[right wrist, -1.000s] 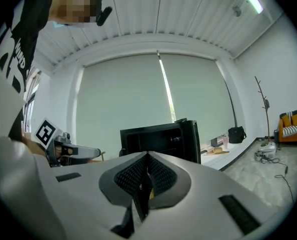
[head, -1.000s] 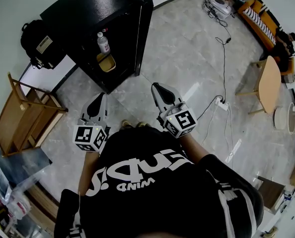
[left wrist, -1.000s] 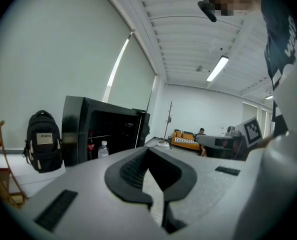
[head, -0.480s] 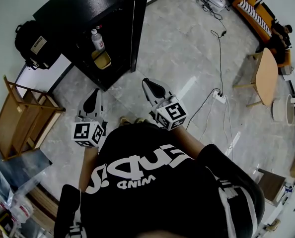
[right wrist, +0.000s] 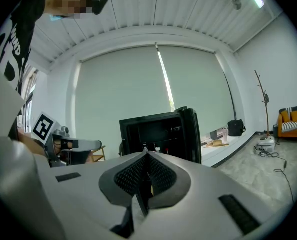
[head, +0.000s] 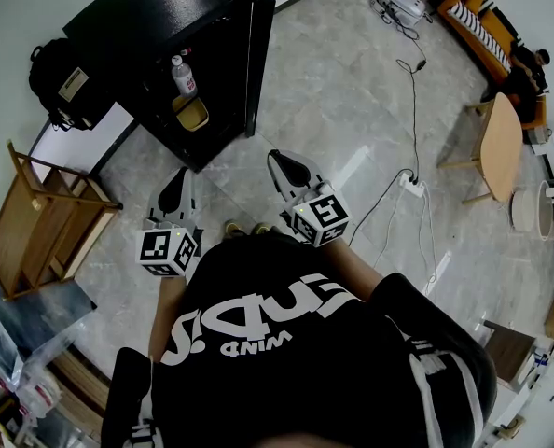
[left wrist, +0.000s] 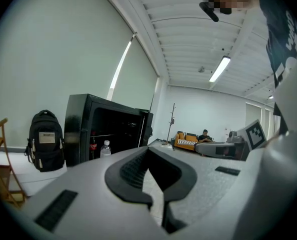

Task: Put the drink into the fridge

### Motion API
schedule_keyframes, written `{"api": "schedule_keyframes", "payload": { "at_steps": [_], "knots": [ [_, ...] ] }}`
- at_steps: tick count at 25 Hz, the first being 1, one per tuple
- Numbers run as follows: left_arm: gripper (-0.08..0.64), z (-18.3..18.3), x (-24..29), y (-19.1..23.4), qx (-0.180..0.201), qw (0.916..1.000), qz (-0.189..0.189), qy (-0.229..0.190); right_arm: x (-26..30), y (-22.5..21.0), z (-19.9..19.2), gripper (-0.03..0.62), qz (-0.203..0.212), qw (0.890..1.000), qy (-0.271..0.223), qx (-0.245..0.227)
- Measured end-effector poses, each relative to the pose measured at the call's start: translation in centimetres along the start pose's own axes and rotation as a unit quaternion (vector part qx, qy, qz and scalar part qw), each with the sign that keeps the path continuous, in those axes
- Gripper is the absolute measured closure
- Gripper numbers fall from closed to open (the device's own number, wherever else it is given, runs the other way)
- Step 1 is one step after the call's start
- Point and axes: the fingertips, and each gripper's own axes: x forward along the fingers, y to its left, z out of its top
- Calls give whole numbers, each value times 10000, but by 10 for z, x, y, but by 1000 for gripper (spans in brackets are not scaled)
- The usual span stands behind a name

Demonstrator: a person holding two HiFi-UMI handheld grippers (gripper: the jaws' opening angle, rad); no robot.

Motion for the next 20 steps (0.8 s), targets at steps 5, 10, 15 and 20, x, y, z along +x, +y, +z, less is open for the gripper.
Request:
{"api": "schedule_keyframes", "payload": {
  "at_steps": [5, 10, 15, 20],
  "knots": [
    [552, -3, 0, 2, -52, 10000, 71, 18, 3, 0, -4, 569, 58, 10000, 46, -3],
    [552, -3, -1, 3, -87, 9999, 117, 37, 4, -1, -4, 569, 105, 9999, 92, -17],
    [552, -3, 0, 3, -36, 9999, 65, 94, 2, -3, -6, 569, 82, 9999, 149, -15],
    [552, -2, -4, 3, -10, 9998, 68, 165, -5, -3, -9, 569, 70, 9996, 259, 29]
  ]
}}
